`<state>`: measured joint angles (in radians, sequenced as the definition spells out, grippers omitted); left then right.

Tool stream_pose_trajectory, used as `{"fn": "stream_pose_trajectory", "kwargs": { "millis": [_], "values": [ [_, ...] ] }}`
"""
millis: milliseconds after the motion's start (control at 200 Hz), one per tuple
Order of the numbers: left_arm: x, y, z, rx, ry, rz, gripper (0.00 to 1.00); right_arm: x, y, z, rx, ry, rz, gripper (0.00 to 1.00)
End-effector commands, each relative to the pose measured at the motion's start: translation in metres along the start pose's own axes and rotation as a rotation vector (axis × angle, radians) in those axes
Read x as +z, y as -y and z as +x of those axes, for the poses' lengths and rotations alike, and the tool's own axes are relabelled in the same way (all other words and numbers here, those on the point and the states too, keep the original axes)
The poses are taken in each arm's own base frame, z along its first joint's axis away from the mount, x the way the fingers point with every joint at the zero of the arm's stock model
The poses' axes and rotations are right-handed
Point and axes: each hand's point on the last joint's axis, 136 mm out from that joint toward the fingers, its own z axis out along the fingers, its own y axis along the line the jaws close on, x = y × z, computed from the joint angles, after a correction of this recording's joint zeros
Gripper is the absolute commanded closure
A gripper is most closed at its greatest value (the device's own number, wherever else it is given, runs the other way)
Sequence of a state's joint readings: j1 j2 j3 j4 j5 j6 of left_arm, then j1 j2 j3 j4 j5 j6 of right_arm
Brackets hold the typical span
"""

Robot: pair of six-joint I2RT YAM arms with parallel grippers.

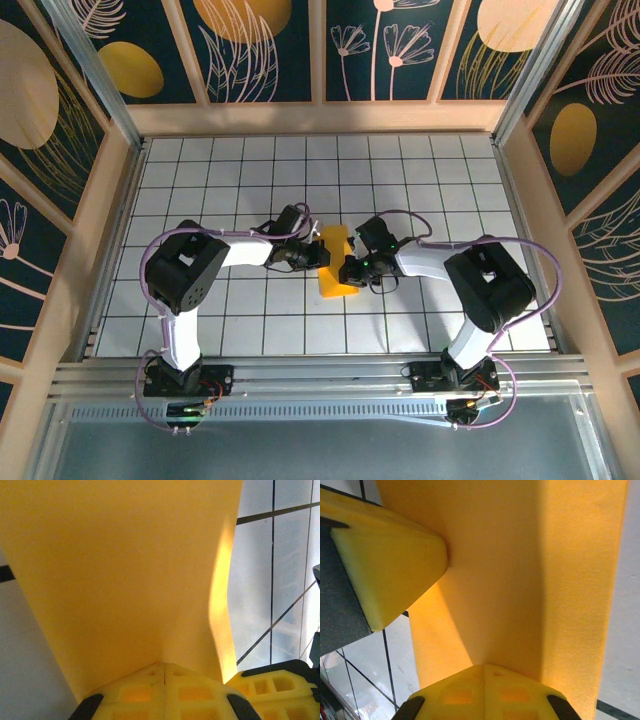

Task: Fold a paper plane with a square sheet of paper (fold left side to right side)
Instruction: First fold the square sheet of paper in half at the center of the table.

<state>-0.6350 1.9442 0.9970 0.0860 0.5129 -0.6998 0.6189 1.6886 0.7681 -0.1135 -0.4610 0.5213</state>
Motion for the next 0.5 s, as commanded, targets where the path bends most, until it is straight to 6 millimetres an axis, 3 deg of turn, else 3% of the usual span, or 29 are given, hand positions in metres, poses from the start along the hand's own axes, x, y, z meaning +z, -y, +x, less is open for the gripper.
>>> {"fn": "stream_pose_trajectory", "kwargs": {
  "millis": [0,380,400,496],
  "values": [
    [0.003,-0.030,0.003,-0.028,0.013,-0.063,1.00,0.012,0.068,0.043,0.065,-0.126,0.262,1.00],
    [-0.011,-0.056,-0.023,-0.046,0.084,-0.122,1.00,0.012,0.075,0.048,0.069,-0.137,0.288,1.00],
    [-0.014,-0.050,-0.035,-0.036,0.106,-0.111,1.00,0.012,0.076,0.047,0.071,-0.136,0.288,1.00],
    [-0.017,-0.053,-0.049,-0.043,0.130,-0.112,1.00,0.013,0.076,0.049,0.072,-0.139,0.286,1.00]
  ]
}}
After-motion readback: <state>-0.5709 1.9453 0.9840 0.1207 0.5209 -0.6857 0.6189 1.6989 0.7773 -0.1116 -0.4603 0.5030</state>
